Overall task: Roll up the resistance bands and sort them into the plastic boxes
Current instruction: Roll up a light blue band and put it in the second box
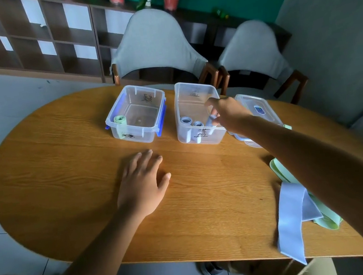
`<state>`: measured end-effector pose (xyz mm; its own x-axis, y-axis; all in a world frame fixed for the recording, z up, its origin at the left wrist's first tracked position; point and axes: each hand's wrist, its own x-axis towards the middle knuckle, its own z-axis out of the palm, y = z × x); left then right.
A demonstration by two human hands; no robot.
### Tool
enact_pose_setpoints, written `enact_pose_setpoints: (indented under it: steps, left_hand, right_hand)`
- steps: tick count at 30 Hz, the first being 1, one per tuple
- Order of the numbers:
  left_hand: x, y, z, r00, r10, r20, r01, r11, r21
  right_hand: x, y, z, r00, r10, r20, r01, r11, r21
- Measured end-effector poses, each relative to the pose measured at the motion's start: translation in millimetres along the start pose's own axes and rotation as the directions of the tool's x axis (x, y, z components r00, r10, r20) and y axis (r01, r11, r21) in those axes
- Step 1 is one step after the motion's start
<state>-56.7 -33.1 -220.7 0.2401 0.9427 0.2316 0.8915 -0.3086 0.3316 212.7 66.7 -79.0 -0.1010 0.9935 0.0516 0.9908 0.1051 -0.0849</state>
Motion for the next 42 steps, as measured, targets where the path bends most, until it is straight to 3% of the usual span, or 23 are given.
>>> enact_pose_setpoints:
  steps: [8,23,34,42]
  left_hand:
    - [1,2,-2,1.000,-0.011,0.005,0.011,1.000,-0.001]
    - [3,0,0,1.000,-0.008,0.003,0.008,1.000,-0.001]
    - [2,1,-1,1.000,-0.014,0.000,0.014,1.000,0.004]
    - [4,0,0,1.000,-0.014,0.000,0.014,1.000,0.008]
  right_hand:
    - [22,4,9,0.987,-0.017,0.161,0.018,1.000,-0.004]
    - [31,17,2,0.959,-0.084,0.270,0.075,0.996,0.041]
    - [28,16,6,0.977,-0.033,0.213,0.017,0.997,0.079]
    - [12,16,-12,1.000,-0.013,0.014,0.012,0.995,0.100]
